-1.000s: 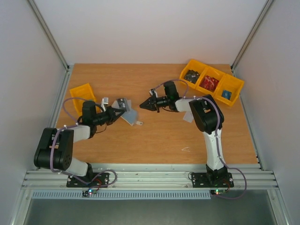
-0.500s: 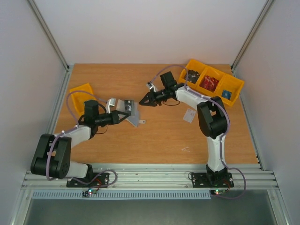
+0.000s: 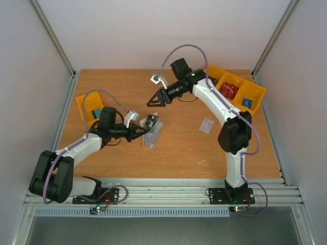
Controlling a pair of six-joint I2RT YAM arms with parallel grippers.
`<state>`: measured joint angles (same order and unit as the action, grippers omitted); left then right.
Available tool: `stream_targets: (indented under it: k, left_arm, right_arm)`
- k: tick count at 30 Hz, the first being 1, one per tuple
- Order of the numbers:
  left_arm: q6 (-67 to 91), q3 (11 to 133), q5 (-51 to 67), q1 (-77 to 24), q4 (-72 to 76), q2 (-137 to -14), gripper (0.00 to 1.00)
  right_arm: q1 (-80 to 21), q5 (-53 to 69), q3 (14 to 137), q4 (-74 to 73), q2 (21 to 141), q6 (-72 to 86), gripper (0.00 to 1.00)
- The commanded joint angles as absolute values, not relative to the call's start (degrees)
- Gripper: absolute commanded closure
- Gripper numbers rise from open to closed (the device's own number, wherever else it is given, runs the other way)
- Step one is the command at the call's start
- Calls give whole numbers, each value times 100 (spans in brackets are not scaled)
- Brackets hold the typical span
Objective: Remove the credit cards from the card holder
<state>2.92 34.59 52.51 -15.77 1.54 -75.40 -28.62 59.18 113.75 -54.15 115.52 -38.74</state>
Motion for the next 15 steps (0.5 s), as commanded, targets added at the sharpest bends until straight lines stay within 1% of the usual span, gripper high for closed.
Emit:
stream_targets:
  k: [1, 4, 6, 7, 8, 10, 13, 15]
  left_arm:
    - [-210, 3586, 5499, -1573, 142, -7405, 100]
    - [-166, 3578, 5661, -1573, 180, -7367, 100]
    - [-100, 3546, 5695, -1578, 207, -7357, 100]
    - [-87, 3536, 5691, -1580, 229, -7356, 100]
    - [-80, 3526, 5684, -1581, 236, -7356, 100]
    - [-79, 3531, 5678, -1574, 237, -7356, 100]
    - [-79, 3528, 5703, -1574, 246, -7346, 100]
    - [-79, 3531, 5689, -1575, 246, -7347, 100]
  right_arm:
    - [-3041, 5938, 11789, -7090, 12081, -5251, 43]
    - [-3079, 5978, 11823, -7338, 12243, -5411, 41]
    - [-3161, 5945, 11877, -7591, 12313, -5526, 43]
    - [-3183, 5907, 11839, -7618, 12305, -5517, 47]
    - [-3193, 5918, 11777, -7610, 12295, -5493, 53]
    - [-3186, 5903, 11636, -7563, 12267, -5424, 62]
    - [-3195, 5810, 11540, -7469, 12266, -5324, 71]
    - [-3198, 5767, 11557, -7479, 12271, -5293, 81]
